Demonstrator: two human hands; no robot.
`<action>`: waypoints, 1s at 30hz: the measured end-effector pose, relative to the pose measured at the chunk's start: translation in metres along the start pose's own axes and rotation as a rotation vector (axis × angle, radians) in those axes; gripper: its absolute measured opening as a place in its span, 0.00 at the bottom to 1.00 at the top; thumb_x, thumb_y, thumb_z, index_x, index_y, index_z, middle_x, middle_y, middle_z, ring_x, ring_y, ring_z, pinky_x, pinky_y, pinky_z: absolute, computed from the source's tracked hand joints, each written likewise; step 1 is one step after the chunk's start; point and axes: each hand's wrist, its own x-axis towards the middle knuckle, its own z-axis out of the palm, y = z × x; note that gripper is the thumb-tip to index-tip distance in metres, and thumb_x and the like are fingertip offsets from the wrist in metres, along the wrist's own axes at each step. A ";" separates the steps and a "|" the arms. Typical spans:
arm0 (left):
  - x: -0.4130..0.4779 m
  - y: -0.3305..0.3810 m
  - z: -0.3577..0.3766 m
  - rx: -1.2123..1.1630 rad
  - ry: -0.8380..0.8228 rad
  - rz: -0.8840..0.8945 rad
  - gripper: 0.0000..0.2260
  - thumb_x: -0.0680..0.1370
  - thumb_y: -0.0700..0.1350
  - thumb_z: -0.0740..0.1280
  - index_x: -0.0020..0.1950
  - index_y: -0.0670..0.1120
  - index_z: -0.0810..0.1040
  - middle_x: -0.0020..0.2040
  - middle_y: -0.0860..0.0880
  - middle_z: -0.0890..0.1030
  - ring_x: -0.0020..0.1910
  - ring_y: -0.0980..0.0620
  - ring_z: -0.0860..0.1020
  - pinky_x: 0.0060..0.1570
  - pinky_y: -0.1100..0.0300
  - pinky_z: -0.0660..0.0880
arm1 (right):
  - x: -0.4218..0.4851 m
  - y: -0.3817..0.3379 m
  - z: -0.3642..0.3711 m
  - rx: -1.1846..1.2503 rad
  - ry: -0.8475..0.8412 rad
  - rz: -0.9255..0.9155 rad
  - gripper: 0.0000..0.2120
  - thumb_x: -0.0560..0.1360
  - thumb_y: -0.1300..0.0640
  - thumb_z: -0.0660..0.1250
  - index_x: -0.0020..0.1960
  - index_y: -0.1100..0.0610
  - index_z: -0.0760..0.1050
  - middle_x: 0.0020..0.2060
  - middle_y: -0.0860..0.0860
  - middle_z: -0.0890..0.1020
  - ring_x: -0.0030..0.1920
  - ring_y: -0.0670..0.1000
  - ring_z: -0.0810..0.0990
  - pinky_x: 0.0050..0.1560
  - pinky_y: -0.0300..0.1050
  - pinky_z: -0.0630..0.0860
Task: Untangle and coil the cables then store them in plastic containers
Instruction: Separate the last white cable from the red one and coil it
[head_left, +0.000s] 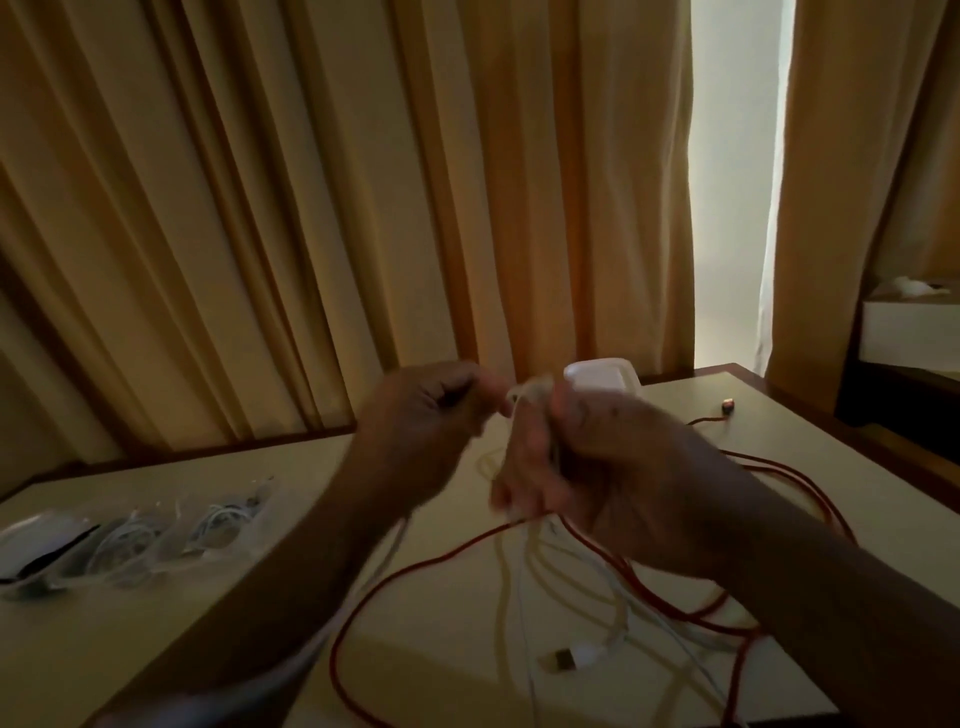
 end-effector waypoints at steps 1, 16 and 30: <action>-0.007 -0.002 0.014 -0.144 -0.024 -0.127 0.12 0.82 0.50 0.63 0.41 0.52 0.82 0.32 0.54 0.80 0.32 0.58 0.78 0.36 0.61 0.76 | 0.002 0.000 0.001 0.011 0.094 -0.089 0.18 0.85 0.52 0.51 0.50 0.62 0.75 0.40 0.59 0.79 0.48 0.58 0.81 0.60 0.55 0.76; 0.003 -0.014 -0.013 0.197 -0.084 0.128 0.05 0.78 0.49 0.69 0.50 0.59 0.83 0.40 0.61 0.83 0.45 0.64 0.80 0.44 0.73 0.74 | -0.006 0.017 -0.025 -0.099 -0.010 0.167 0.19 0.85 0.53 0.50 0.47 0.58 0.77 0.34 0.58 0.71 0.39 0.56 0.74 0.57 0.57 0.75; -0.017 -0.029 0.026 0.649 -0.178 0.325 0.13 0.79 0.46 0.64 0.62 0.48 0.81 0.48 0.50 0.83 0.44 0.55 0.80 0.45 0.61 0.78 | 0.022 0.028 -0.032 -1.278 0.495 0.012 0.06 0.85 0.53 0.56 0.52 0.46 0.70 0.40 0.42 0.76 0.42 0.36 0.78 0.43 0.20 0.69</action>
